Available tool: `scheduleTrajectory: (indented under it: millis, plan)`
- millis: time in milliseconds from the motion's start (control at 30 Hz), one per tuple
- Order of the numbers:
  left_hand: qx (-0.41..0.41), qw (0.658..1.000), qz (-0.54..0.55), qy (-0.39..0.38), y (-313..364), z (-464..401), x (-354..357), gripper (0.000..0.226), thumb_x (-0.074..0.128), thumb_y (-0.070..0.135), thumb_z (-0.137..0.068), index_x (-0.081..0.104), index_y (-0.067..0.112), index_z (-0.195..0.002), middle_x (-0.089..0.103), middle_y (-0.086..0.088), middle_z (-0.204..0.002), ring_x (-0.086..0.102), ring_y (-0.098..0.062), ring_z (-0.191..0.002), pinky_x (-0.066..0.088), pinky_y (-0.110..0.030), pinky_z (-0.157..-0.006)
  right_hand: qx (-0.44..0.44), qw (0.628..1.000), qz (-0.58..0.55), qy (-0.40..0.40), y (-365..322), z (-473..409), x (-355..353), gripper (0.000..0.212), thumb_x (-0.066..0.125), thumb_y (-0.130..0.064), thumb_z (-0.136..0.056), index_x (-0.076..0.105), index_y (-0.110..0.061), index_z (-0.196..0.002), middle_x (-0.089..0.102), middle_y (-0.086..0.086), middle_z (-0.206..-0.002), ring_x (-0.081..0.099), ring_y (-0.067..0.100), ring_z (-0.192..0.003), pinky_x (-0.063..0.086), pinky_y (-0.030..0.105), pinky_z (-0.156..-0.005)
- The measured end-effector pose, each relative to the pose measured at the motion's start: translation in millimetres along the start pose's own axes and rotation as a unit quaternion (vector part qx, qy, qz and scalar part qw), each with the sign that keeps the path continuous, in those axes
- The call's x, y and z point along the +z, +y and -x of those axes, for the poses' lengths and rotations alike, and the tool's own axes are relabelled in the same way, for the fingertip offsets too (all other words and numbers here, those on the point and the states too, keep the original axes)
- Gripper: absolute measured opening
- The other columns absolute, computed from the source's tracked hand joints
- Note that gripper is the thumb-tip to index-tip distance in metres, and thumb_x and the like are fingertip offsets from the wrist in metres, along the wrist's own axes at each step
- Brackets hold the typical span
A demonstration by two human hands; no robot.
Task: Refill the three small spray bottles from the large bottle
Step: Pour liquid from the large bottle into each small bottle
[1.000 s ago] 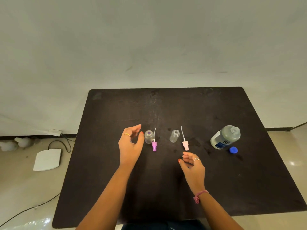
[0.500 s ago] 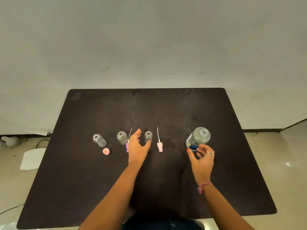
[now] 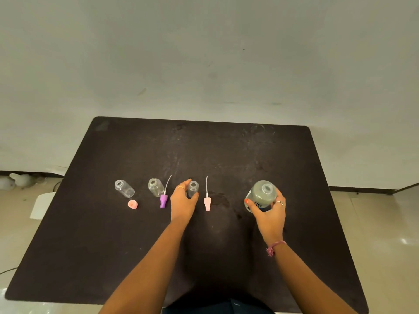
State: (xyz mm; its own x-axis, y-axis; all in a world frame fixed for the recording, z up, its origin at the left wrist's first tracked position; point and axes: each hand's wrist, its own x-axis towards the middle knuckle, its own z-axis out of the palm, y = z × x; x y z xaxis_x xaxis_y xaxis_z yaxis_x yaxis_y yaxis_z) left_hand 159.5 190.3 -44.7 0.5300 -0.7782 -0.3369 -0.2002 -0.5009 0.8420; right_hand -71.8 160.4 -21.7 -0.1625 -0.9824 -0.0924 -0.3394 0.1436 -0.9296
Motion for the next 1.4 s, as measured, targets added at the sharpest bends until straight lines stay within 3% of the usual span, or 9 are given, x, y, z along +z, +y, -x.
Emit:
scheduleTrajectory:
  millis: [133, 300, 500, 633, 800, 1000, 1100, 1300, 1400]
  plan:
    - [-0.004, 1.0, 0.007, 0.012, 5.5, 3.6, 2.0, 0.051, 0.07, 0.009, -0.084, 0.053, 0.013, -0.131, 0.062, -0.001, -0.123, 0.057, -0.011, -0.114, 0.041, -0.018, -0.093, -0.005, 1.0, -0.008, -0.004, 0.3, -2.1, 1.9, 0.074, 0.086, -0.023, -0.065, 0.049, -0.022, -0.128, 0.053, -0.008, -0.124, 0.051, 0.01, -0.117, 0.043, 0.035, -0.104]
    - [0.018, 0.996, 0.073, 0.055, 25.5, 14.4, -1.2, 0.046, 0.073, 0.007, -0.081, 0.059, 0.011, -0.125, 0.067, -0.001, -0.116, 0.061, -0.012, -0.11, 0.047, -0.026, -0.099, -0.01, 1.0, -0.018, 0.0, -5.5, 0.1, -3.4, 0.068, 0.087, -0.02, -0.064, 0.05, -0.033, -0.12, 0.057, -0.01, -0.116, 0.055, 0.007, -0.109, 0.045, 0.026, -0.097]
    - [0.076, 0.985, 0.122, 0.091, 72.8, 33.8, -9.4, 0.036, 0.075, 0.012, -0.078, 0.06, 0.035, -0.102, 0.058, 0.02, -0.099, 0.057, 0.007, -0.092, 0.044, -0.007, -0.078, -0.067, 0.998, -0.01, -0.009, -24.0, -5.5, -9.1, 0.068, 0.087, -0.022, -0.062, 0.051, -0.033, -0.118, 0.057, -0.009, -0.116, 0.055, 0.009, -0.11, 0.045, 0.023, -0.094]
    - [0.122, 0.979, 0.128, 0.102, 101.4, 45.7, -13.8, 0.038, 0.076, 0.016, -0.077, 0.06, 0.041, -0.101, 0.059, 0.017, -0.102, 0.058, 0.004, -0.093, 0.041, -0.002, -0.074, -0.117, 0.993, -0.006, -0.011, -48.2, -12.4, -17.3, 0.068, 0.087, -0.026, -0.062, 0.05, -0.037, -0.117, 0.056, -0.012, -0.114, 0.055, 0.006, -0.108, 0.044, 0.015, -0.09]
    - [0.167, 0.971, 0.145, 0.093, 136.7, 58.3, -17.2, 0.039, 0.076, 0.017, -0.078, 0.06, 0.036, -0.108, 0.06, 0.017, -0.103, 0.059, -0.002, -0.097, 0.043, 0.0, -0.071, -0.161, 0.987, 0.003, -0.01, -89.0, -23.8, -32.6, 0.07, 0.087, -0.031, -0.061, 0.05, -0.034, -0.121, 0.056, -0.008, -0.115, 0.054, 0.01, -0.107, 0.045, 0.017, -0.088]
    - [0.213, 0.957, 0.184, 0.068, 184.1, 78.9, -21.9, 0.04, 0.079, 0.018, -0.075, 0.064, 0.026, -0.112, 0.064, 0.007, -0.108, 0.062, -0.006, -0.096, 0.047, -0.006, -0.069, -0.258, 0.966, 0.021, -0.018, -145.5, -37.9, -59.2, 0.069, 0.088, -0.032, -0.061, 0.056, -0.025, -0.121, 0.058, -0.007, -0.11, 0.057, 0.006, -0.102, 0.046, 0.007, -0.081]
    - [0.233, 0.951, 0.195, 0.063, 205.1, 89.3, -23.6, 0.042, 0.08, 0.019, -0.075, 0.064, 0.024, -0.113, 0.064, 0.007, -0.109, 0.062, -0.005, -0.096, 0.048, -0.007, -0.07, -0.286, 0.957, 0.029, -0.029, -172.4, -42.6, -70.9, 0.068, 0.087, -0.035, -0.06, 0.057, -0.029, -0.121, 0.057, -0.01, -0.107, 0.057, 0.006, -0.1, 0.047, 0.012, -0.081]
    - [0.245, 0.945, 0.213, 0.047, 237.9, 102.6, -25.8, 0.042, 0.081, 0.024, -0.073, 0.063, 0.031, -0.11, 0.066, 0.008, -0.11, 0.063, -0.007, -0.096, 0.057, -0.03, -0.082, -0.325, 0.941, 0.087, -0.029, -222.1, -49.1, -93.4, 0.07, 0.086, -0.035, -0.059, 0.056, -0.031, -0.122, 0.055, -0.007, -0.107, 0.056, 0.009, -0.095, 0.041, 0.01, -0.074]
    - [0.259, 0.941, 0.213, 0.046, 253.6, 110.2, -28.7, 0.042, 0.081, 0.024, -0.073, 0.062, 0.034, -0.108, 0.065, 0.01, -0.111, 0.061, -0.003, -0.094, 0.055, -0.019, -0.075, -0.344, 0.93, 0.131, -0.021, -239.9, -49.8, -100.1, 0.073, 0.086, -0.037, -0.059, 0.054, -0.031, -0.124, 0.055, -0.005, -0.107, 0.055, 0.012, -0.095, 0.042, 0.015, -0.075]
